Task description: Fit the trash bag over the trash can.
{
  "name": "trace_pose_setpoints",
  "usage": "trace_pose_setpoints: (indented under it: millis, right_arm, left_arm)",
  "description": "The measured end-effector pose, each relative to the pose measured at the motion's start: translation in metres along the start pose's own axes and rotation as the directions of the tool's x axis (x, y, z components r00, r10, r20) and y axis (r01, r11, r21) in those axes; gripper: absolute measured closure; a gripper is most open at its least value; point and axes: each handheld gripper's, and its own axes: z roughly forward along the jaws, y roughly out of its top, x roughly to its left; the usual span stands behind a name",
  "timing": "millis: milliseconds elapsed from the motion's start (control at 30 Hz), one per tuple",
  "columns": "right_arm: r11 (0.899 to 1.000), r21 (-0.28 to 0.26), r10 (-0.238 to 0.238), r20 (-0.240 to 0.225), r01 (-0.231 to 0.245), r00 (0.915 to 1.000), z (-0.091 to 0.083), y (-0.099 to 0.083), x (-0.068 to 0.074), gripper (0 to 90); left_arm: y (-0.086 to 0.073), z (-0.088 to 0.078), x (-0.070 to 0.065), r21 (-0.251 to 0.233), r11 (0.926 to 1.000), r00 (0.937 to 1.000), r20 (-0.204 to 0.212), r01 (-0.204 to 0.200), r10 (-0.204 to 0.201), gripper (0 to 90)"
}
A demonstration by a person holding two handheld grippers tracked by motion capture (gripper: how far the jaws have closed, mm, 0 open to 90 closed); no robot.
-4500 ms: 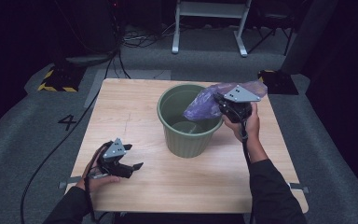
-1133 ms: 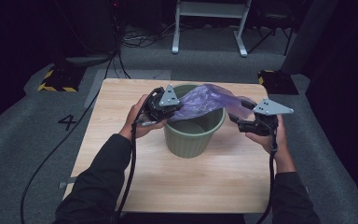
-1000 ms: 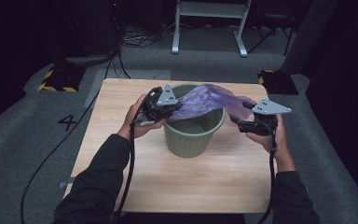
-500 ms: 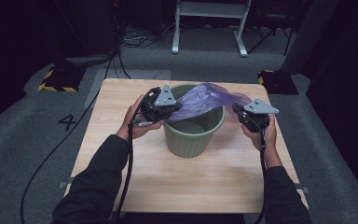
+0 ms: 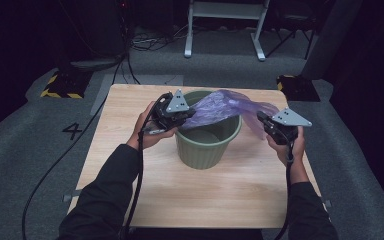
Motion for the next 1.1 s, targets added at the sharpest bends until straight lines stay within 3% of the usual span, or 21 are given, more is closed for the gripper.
trace_pose_setpoints:
  millis: [67,167,233,367,467,567,700,900,1100]
  right_arm:
    - [1.0,-0.002,0.002,-0.006,-0.002,1.0,0.0,-0.001,0.0,90.0]
    - [1.0,-0.014,0.008,-0.002,-0.008,1.0,-0.003,0.0,0.0,90.0]
    - [0.999,-0.031,0.008,0.002,-0.008,1.0,-0.007,0.003,0.0,90.0]
    - [0.999,-0.05,0.007,0.005,-0.007,1.0,-0.014,0.008,0.001,90.0]
    - [0.999,-0.054,0.004,0.022,-0.002,0.9998,-0.018,0.012,0.001,90.0]
    - [0.998,-0.068,0.017,0.035,-0.015,0.9992,-0.022,0.014,-0.001,90.0]
    - [0.997,-0.079,-0.017,0.043,0.02,0.999,-0.026,0.021,0.005,90.0]
    - [0.989,-0.104,-0.105,-0.005,0.103,0.9945,-0.03,0.041,0.028,90.0]
    - [0.982,-0.115,-0.16,-0.069,0.152,0.9847,-0.031,0.056,0.049,90.0]
  left_arm:
    - [-0.001,-0.001,0.002,-0.001,0.9999,0.9999,0.001,0.012,-0.012,86.3]
    - [-0.001,-0.001,0.002,0.003,0.9993,0.9993,-0.003,0.036,-0.036,66.1]
    - [0.0,-0.002,0.001,0.003,0.9985,0.9985,0.001,0.054,-0.054,47.5]
    - [0.002,-0.007,-0.002,-0.028,0.9965,0.996,0.043,0.079,-0.078,27.6]
    - [0.003,-0.014,-0.002,-0.075,0.9926,0.9948,0.042,0.096,-0.093,25.7]
    - [0.005,-0.018,-0.003,-0.112,0.9858,0.9906,0.069,0.126,-0.118,24.3]
    - [0.013,-0.017,-0.011,-0.122,0.9861,0.9907,0.09,0.112,-0.102,23.2]
    - [0.029,-0.009,-0.03,-0.123,0.9906,0.9919,0.119,0.061,-0.046,23.2]
    - [0.045,0.004,-0.047,-0.086,0.9963,0.9952,0.096,-0.008,0.016,26.3]
